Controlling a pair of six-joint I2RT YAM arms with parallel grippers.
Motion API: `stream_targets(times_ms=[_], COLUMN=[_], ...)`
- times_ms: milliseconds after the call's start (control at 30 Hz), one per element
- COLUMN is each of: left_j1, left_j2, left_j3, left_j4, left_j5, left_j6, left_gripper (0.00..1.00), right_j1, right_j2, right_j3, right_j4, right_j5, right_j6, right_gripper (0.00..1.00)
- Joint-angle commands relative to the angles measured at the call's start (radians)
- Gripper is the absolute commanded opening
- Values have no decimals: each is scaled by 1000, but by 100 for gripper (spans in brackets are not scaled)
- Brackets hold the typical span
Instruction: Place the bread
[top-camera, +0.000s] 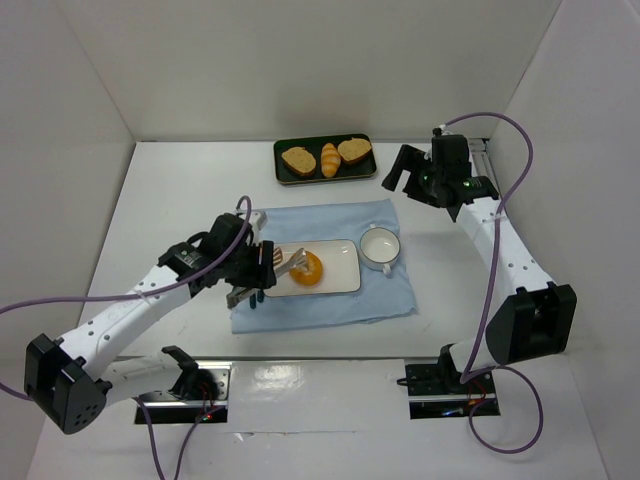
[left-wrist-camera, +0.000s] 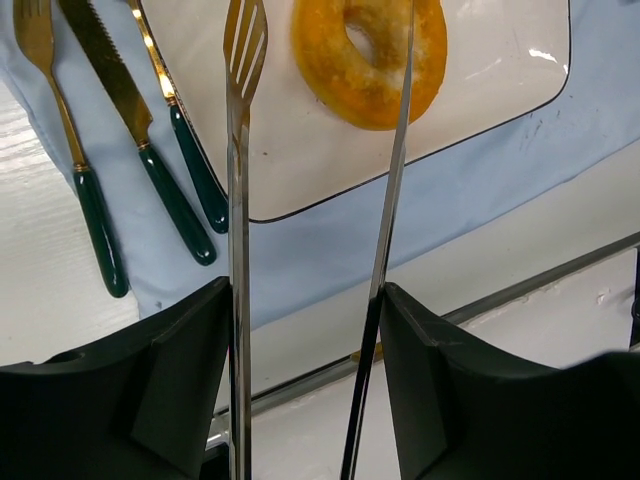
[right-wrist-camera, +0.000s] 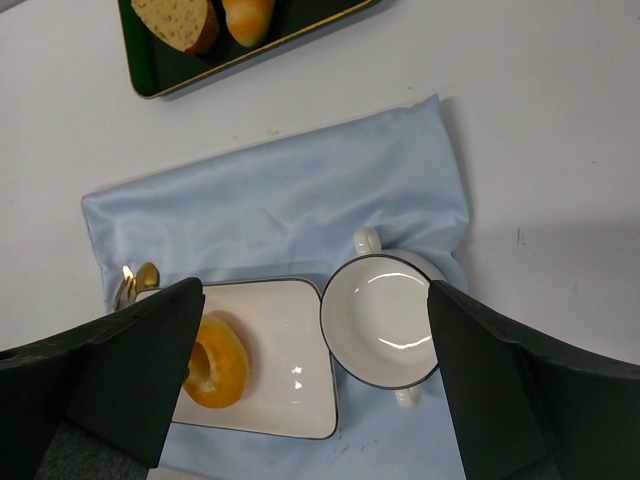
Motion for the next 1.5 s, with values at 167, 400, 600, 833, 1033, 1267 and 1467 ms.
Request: stream_targets(times_ms=[167, 400, 600, 833, 1033, 1267, 1467], left_j1=[-4, 78, 205, 417, 503, 534, 552], left_j2=[-127, -193, -116, 0, 129, 282, 384], left_j3=[105, 139, 110, 83, 61, 83, 92], left_j4=[-67, -90, -59, 33, 115, 166, 197], left_j5=[-126, -304, -341, -287, -229, -206, -197], left_j6=[-32, -43, -23, 38, 69, 115, 124], left_gripper=[68, 68, 68, 68, 68, 68, 68], right_j1=[18, 18, 18, 18, 18, 18, 18], right_j2=[-32, -32, -32, -32, -32, -32, -32], right_j3=[5, -6, -6, -26, -35, -26, -17], right_j4=[40, 40, 40, 60, 69, 69, 69], right_j5=[-13, -33, -53, -73, -83, -94, -94], right_j6=[15, 15, 15, 15, 15, 15, 15], right_gripper=[100, 100, 100, 100, 100, 100, 100])
